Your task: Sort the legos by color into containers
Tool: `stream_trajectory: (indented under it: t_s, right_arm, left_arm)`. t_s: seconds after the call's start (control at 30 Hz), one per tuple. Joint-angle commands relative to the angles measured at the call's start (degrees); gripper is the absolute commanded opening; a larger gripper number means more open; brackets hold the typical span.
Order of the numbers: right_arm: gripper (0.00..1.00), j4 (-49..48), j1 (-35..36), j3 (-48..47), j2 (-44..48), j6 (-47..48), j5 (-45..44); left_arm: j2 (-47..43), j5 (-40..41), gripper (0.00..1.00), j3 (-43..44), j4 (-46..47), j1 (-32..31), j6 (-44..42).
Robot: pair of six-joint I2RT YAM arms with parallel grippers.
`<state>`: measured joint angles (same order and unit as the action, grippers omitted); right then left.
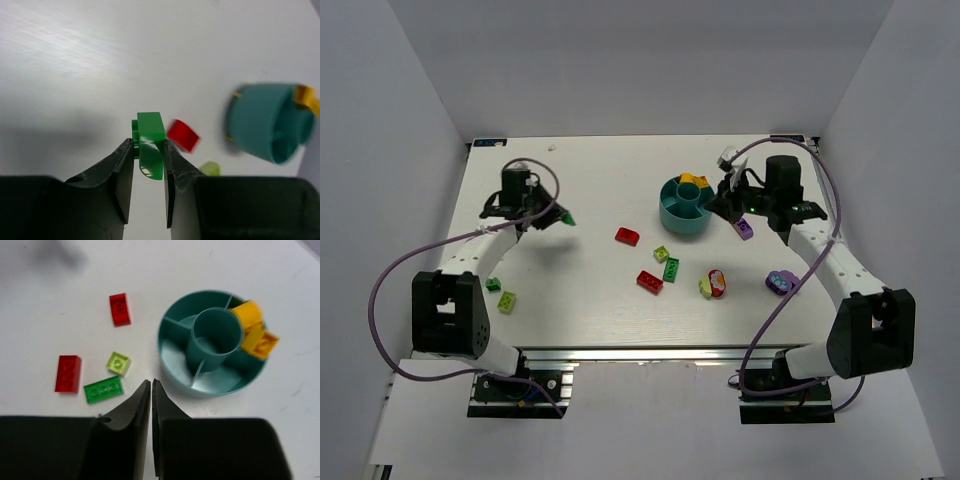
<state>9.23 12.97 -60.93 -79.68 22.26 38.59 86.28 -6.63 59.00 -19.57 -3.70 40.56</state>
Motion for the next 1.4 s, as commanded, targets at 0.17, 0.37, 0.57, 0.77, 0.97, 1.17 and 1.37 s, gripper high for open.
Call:
stream_trajectory:
  t_s: [0.17,0.37,0.57,0.77,0.97,1.17,1.37]
  right_arm:
    - [0.00,-7.30,-2.42,-1.56,3.04,-6.70,0.00]
    - [0.01,-6.77,-3.30,-1.21,3.13,-6.79,-0.18]
    - [0.03,-6.68,-3.92,0.28,3.48,-6.79,-1.06]
    - [0.04,-6.86,-4.97,1.77,3.39,-6.44,-1.32]
    - [0.05,-7.39,-5.59,1.95,3.04,-6.79,-0.88]
    - [0.07,-7.57,-6.12,2.39,3.13,-6.97,-0.45]
    - [0.08,-7.65,-6.47,2.74,3.21,-7.06,0.00]
  left_arm:
    - [2.48,-9.80,0.00,7.08,19.04,-13.34,-8.03]
    - [12.15,-13.23,0.00,17.62,22.21,-17.73,-14.71]
    - [20.66,-13.75,0.00,27.38,21.51,-20.90,-18.67]
    - [25.86,-13.06,0.00,33.62,21.16,-23.36,-19.90]
    - [28.94,-10.60,0.00,36.88,20.36,-24.94,-20.60]
    - [31.40,-7.78,0.00,38.64,17.38,-26.70,-22.97]
    - [32.63,-5.32,0.02,39.17,16.06,-27.58,-24.12]
